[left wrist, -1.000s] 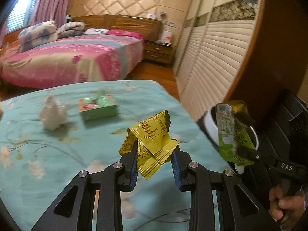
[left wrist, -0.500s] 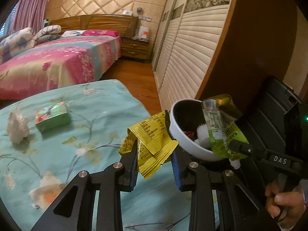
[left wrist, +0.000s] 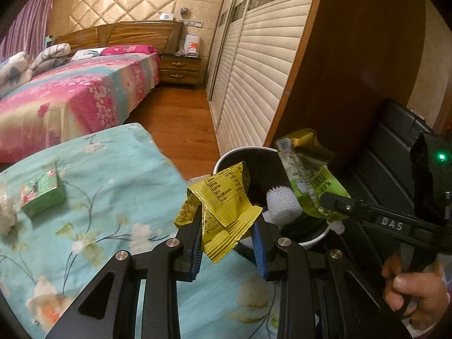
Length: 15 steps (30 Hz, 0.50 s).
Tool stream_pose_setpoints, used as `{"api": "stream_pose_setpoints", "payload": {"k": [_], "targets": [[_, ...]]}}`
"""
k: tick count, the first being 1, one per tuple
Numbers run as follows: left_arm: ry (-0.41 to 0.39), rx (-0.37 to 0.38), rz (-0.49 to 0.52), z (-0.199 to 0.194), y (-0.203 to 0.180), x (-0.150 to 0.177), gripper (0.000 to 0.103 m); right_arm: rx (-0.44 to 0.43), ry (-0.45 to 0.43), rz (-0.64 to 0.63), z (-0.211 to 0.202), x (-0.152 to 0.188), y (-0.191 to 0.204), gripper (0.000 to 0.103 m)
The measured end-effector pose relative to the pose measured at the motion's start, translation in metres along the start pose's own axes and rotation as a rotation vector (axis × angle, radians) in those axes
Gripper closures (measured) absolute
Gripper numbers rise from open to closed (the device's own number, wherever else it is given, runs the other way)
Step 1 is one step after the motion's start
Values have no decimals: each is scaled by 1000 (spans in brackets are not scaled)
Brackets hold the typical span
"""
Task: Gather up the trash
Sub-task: 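Open both tools to drop the yellow packet and green wrapper into the bin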
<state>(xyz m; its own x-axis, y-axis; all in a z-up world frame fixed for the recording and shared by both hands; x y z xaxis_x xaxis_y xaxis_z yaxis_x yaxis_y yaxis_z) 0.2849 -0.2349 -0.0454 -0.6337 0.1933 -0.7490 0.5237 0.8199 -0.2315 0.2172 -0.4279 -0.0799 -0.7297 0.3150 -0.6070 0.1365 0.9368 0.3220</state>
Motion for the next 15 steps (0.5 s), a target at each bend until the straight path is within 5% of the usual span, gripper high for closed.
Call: {"api": "stream_pose_setpoints", "payload": {"k": [15], "targets": [[37,-2,50,44,-33,-18,74,45,30,-20,14,-15,-16,85]]}}
Point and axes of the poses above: each gripper's, at about its wrist camera, not at the fingertips, and z roughly the way its jaws point, y to its left, x to its underside, the point moved 5 cm from there along z, roughly the way its jaws point, and after that the axes turned 1 degree about x, right-handed, at the moved point
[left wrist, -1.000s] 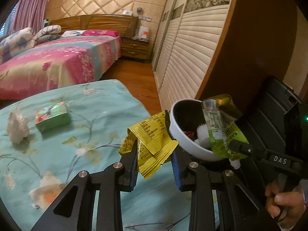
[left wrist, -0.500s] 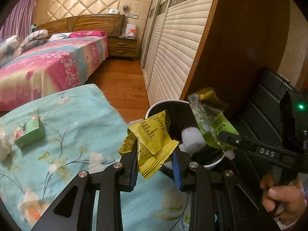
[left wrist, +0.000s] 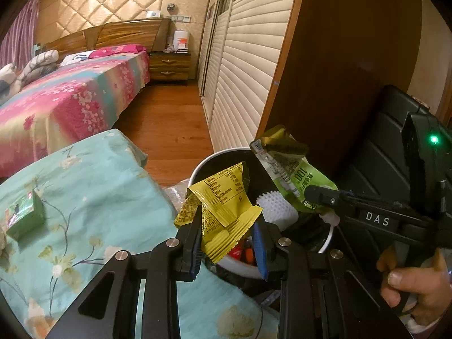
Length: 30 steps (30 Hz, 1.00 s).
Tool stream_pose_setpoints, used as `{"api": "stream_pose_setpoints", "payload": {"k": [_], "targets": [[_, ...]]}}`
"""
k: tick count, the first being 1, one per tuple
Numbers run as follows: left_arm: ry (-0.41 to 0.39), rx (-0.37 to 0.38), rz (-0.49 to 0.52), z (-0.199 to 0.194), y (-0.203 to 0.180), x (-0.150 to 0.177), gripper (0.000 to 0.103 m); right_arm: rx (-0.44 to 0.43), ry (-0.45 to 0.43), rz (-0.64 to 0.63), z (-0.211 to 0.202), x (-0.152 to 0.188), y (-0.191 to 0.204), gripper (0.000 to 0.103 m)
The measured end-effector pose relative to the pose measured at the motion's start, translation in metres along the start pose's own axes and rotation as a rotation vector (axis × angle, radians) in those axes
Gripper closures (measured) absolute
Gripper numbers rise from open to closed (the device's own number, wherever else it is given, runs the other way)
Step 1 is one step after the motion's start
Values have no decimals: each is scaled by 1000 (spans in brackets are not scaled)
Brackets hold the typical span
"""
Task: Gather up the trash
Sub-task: 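Open both tools to drop the yellow packet and green wrapper into the bin, then move both open tools back over the table toward the tissue and green box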
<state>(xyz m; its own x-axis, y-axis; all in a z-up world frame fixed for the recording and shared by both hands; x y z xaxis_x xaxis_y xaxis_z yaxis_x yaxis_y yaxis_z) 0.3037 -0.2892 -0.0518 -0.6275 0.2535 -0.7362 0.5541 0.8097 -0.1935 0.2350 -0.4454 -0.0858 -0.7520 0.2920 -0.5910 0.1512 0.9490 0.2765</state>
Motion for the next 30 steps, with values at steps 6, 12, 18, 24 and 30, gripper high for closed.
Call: {"api": "stream_pose_setpoints", "payload": {"k": [6,12,18,24,30], "targets": [[17,3,5,11,-6,-1,73,-1,17,3,4,-4,0,85],[19,-7,11,14,-11,-1,57,-4,16,34,4,-8,-5,75],[15,-12,-18,7,-8,4,44,-27,-13,65,-3,-6,-8,57],[3,-25,-52,-7,0,13,43,-45,-46,82,-11,2,-4,32],[-8,-52,-96,-28,20,28,41,-76,-57,90,-14,7,9,22]]}}
Point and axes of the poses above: each gripper's, at about its wrist camera, not at the fingertips, and z roughly the way its jaws point, y to its left, x to its underside, the point moved 5 cm from there along z, roughly the way its jaws point, and after that the axes turned 1 degree about x, right-handed, at the moved point
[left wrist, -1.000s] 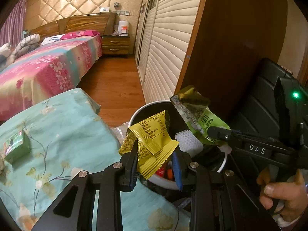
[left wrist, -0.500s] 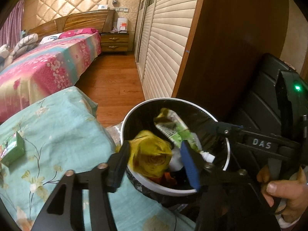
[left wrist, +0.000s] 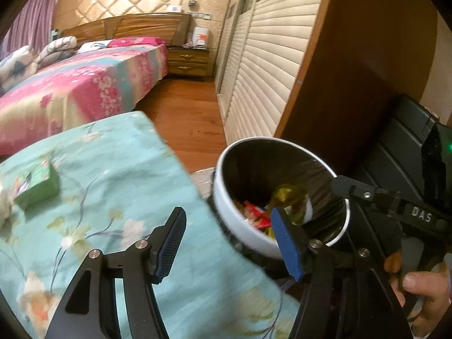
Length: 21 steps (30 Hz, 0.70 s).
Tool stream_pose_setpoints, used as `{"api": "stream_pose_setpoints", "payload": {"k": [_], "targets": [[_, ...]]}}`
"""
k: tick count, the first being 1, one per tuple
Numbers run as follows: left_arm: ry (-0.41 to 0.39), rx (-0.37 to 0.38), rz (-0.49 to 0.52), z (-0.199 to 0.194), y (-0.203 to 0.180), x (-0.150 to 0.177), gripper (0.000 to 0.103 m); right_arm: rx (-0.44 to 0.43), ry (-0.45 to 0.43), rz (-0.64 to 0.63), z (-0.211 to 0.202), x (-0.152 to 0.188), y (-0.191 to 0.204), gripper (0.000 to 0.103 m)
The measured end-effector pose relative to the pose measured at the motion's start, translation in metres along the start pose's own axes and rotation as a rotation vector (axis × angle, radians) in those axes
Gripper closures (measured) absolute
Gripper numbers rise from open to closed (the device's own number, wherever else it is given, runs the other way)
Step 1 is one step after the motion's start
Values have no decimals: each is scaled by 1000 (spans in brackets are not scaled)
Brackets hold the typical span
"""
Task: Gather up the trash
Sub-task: 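Move both open tools back over the table toward the tissue and green box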
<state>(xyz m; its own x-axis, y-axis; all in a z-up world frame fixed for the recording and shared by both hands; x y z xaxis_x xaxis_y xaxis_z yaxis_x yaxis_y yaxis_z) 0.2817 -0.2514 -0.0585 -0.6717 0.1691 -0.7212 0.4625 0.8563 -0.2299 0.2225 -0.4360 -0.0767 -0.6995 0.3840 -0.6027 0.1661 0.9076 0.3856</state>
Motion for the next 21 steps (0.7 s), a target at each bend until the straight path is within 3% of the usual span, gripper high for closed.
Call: {"api": "stream_pose_setpoints", "payload": {"k": [21], "targets": [[-44,-192,-205,-88,98,51,38,-145,26,-160,18,43,107,13]]}}
Point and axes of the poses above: each gripper's, at about its wrist camera, not at the fingertips, and z roughly the way its jaws point, y to its left, x to its underside, the point moved 5 cm from there along z, roughly the way its jaws point, and after that the axes turned 1 degree about x, right-handed, at the moved point
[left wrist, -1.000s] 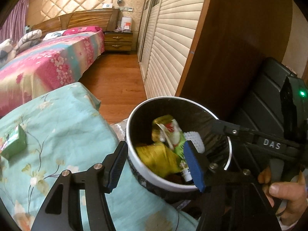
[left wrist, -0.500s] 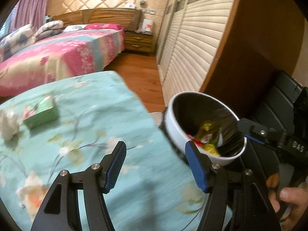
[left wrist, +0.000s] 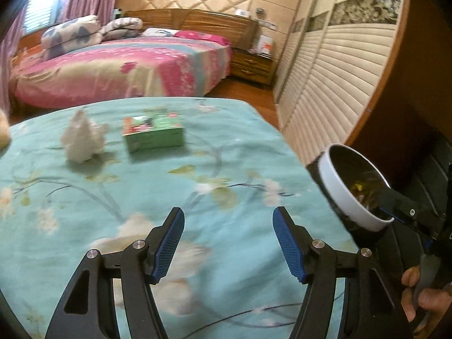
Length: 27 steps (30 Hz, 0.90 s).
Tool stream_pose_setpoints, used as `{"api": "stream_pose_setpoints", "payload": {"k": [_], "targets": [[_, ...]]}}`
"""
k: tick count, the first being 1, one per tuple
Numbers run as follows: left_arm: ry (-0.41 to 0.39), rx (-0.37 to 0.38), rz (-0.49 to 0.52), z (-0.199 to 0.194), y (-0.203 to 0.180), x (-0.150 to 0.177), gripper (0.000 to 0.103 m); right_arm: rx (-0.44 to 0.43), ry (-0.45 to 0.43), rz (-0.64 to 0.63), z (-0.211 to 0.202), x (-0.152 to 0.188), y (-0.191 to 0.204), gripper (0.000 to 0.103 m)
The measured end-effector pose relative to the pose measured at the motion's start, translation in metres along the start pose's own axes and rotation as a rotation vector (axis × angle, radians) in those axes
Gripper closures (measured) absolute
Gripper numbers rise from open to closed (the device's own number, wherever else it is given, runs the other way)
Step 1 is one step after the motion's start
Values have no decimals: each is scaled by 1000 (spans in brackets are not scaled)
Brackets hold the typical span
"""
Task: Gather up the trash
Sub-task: 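Move both open tools back over the table toward the tissue and green box, then grasp the crumpled white tissue with the left tool while the right tool grasps the green juice box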
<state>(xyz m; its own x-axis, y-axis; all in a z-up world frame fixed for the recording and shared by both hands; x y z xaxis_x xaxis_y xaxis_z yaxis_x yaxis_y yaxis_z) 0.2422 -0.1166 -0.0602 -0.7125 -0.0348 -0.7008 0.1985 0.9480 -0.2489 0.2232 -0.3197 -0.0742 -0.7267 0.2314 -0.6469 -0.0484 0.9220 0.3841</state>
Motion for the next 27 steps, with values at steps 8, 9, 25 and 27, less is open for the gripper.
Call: {"api": "stream_pose_setpoints", "payload": {"k": [8,9,25,27], "targets": [[-24,-68,-64,-24,51,4,38,-34,54,-38,22,14,29,9],[-25,-77,-70,-25,56,4,38,-38,60,-43,25,15,32,9],[-26,-142,-139,-25,125,-9,38,-78,126,-111,69,21,76,9],[-26,-151,-141,-23,130,-11,38,-80,132,-113,74,22,80,9]]}}
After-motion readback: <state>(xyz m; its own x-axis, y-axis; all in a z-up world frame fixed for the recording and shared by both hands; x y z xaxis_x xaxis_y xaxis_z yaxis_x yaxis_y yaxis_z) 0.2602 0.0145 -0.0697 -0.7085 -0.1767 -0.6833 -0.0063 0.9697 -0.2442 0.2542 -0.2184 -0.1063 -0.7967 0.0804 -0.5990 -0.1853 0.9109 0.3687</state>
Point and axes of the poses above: each gripper's, at about its wrist camera, not at the fingertips, and z roughly the way its jaws point, y to its left, x to its underside, the point moved 5 cm from there along z, roughly the way its jaws point, and after that the axes turned 1 degree about x, right-handed, at the moved point
